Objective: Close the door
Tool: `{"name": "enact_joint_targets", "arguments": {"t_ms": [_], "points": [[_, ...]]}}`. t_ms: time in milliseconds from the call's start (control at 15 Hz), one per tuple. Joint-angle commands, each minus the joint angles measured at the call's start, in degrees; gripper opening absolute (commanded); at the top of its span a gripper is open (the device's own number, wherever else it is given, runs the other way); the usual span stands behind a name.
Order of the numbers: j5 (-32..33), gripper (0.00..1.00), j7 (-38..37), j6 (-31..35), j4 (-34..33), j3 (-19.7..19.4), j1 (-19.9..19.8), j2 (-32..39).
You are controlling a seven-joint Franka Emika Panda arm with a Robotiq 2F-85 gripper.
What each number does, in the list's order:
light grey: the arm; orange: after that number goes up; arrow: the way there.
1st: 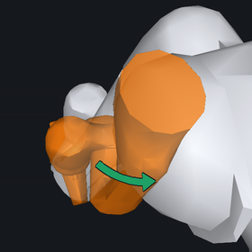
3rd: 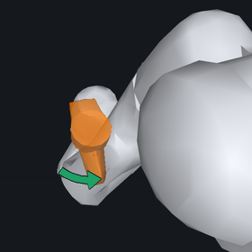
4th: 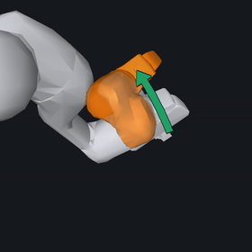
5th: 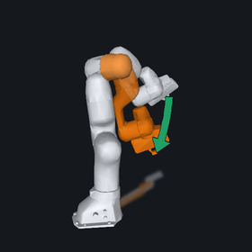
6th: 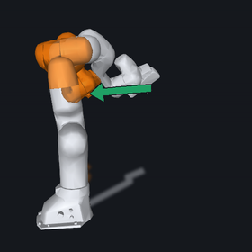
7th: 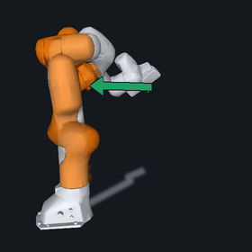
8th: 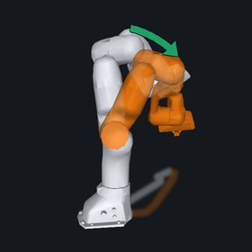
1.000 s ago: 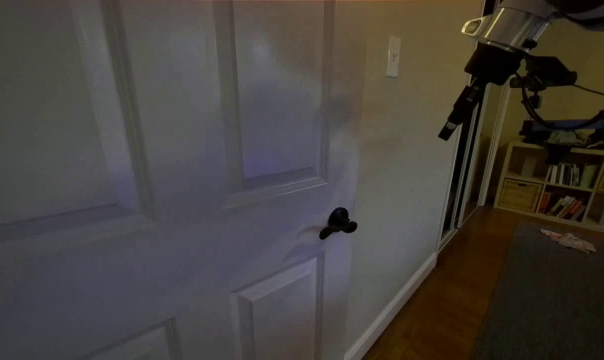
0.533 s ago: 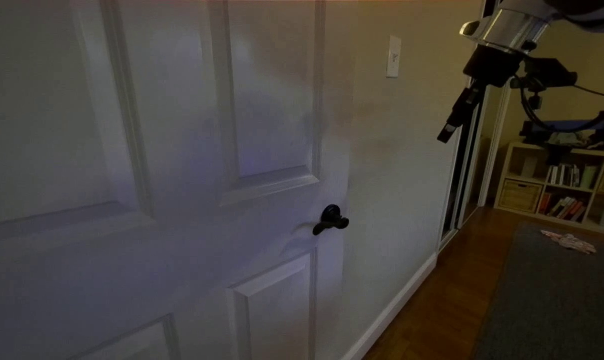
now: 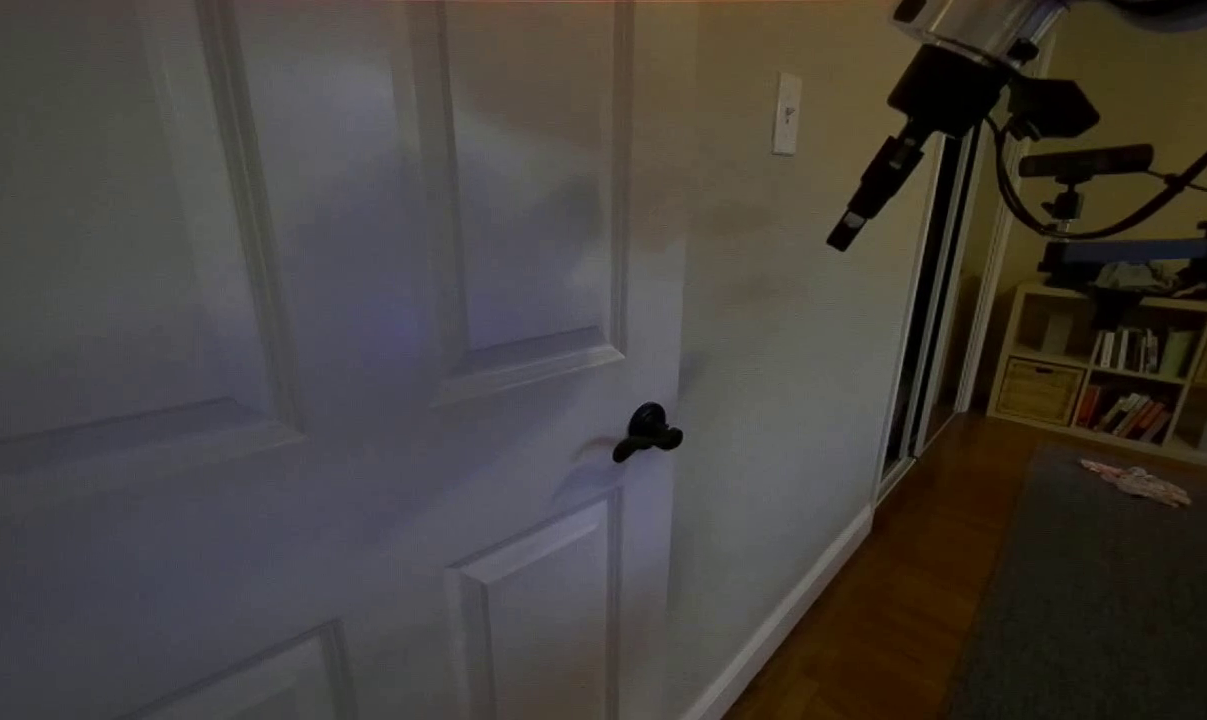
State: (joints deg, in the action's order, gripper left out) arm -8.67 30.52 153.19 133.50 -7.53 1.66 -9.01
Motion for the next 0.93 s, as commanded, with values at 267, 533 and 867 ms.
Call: {"name": "enact_joint_targets", "arguments": {"t_ms": [267, 533, 867], "points": [[-9.63, 0.03, 9.68, 0.74, -8.27, -0.35, 2.05, 8.80], [-18.68, 0.03, 17.08, -2.29, -15.44, -0.21, 0.25, 15.82], [-18.97, 0.03, 17.14, -3.71, -25.68, 5.16, -6.45, 23.93]]}}
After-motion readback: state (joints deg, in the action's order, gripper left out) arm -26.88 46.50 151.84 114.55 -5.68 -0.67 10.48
